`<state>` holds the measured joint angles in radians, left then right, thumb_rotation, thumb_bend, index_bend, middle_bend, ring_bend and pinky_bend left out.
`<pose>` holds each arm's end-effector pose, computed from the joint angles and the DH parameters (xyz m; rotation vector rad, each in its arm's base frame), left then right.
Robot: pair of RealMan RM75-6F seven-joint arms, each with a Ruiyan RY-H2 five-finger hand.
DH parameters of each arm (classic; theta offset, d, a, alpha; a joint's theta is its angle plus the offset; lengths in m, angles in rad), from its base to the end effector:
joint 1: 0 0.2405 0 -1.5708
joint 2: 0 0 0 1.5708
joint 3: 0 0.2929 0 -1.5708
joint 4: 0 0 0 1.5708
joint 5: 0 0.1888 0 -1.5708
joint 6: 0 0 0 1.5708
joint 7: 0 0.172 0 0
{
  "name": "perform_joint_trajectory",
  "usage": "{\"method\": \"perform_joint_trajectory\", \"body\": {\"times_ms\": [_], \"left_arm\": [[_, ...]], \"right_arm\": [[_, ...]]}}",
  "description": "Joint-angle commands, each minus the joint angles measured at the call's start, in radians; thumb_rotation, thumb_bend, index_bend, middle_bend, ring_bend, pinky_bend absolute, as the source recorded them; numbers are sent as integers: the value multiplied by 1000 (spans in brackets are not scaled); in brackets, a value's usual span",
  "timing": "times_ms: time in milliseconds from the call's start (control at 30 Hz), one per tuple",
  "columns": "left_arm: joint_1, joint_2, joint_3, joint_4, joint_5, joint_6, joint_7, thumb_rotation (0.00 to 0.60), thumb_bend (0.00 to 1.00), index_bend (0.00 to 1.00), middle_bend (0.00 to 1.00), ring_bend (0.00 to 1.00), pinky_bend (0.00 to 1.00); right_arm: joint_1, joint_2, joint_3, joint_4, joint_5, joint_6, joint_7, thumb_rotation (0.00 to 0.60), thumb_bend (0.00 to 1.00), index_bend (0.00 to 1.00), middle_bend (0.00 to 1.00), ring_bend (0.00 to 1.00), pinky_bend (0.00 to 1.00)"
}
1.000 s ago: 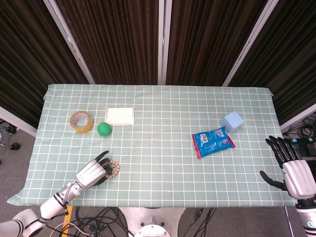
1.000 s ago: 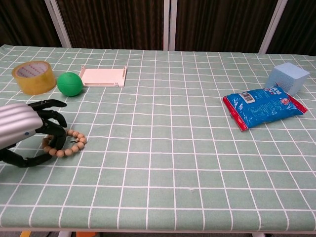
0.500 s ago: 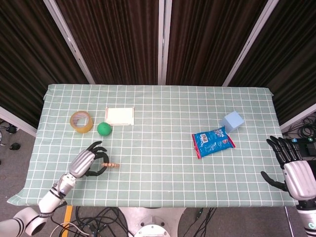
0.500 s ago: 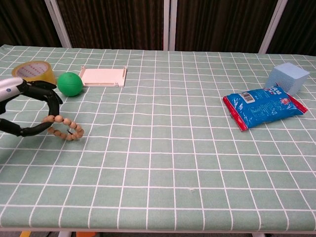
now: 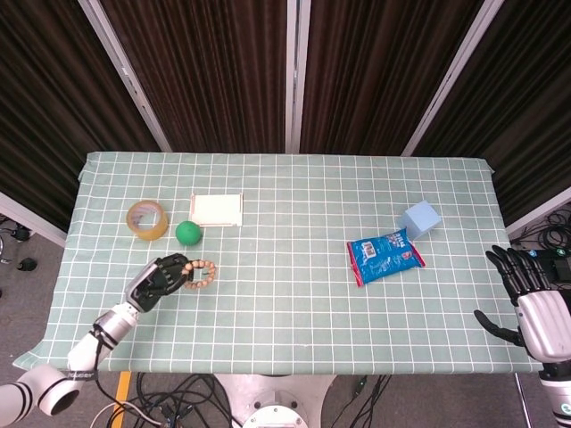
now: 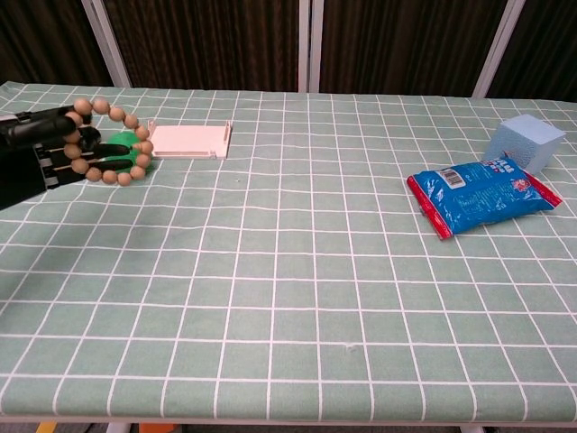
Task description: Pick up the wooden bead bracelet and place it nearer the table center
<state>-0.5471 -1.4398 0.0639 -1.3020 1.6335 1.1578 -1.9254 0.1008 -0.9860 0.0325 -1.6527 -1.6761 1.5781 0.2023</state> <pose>-0.2537 0.3195 0.0280 0.6424 2.4527 1.5417 -0.2962 -0.2078 0.2339 1.4795 -0.8623 1.1376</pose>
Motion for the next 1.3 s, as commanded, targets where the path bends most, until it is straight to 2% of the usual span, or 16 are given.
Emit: {"method": "perform_joint_trajectory", "body": {"times_ms": [33,133,233,467,600,767,867,1167,1233,1300], "left_arm": [[-53,54,19,-36,41,-24,-298,577,476,565,553,296,100],[-54,46,12,-38,20,-26,-284,472,483,573,521,180,81],[-57,45,10,-44,8,-35,-241,439,492,577,535,155,60],[-58,50,0,-91,-26,-49,-241,437,488,577,606,278,55],[-63,54,-9,-106,-49,-68,-237,435,488,577,596,303,62],[-55,77,-40,-181,-150,-128,-167,448,488,577,618,485,96],[-52,95,-61,-229,-216,-177,-120,459,488,576,646,542,124],[-28,106,-110,-284,-300,-237,25,430,488,543,688,541,129],[-19,106,-123,-288,-295,-231,19,432,488,543,700,502,120],[-8,102,-130,-283,-265,-213,11,430,488,542,696,415,103]], "right_arm": [[2,-1,0,2,0,-3,1,600,105,0,47,0,0],[2,0,0,2,1,-3,2,600,106,0,47,0,0],[0,1,0,2,2,-1,2,600,106,0,47,0,0],[-5,1,-1,3,4,3,4,600,106,0,47,0,0],[-6,2,-1,2,-1,8,3,600,106,0,47,0,0],[-11,2,-3,3,-2,14,5,600,106,0,47,0,0],[-12,1,-4,5,-2,13,6,600,106,0,47,0,0],[-10,1,-3,9,-2,10,10,600,105,0,47,0,0],[-10,1,-2,9,-2,10,11,600,105,0,47,0,0],[-9,1,-2,9,-1,7,11,600,104,0,47,0,0]]}}
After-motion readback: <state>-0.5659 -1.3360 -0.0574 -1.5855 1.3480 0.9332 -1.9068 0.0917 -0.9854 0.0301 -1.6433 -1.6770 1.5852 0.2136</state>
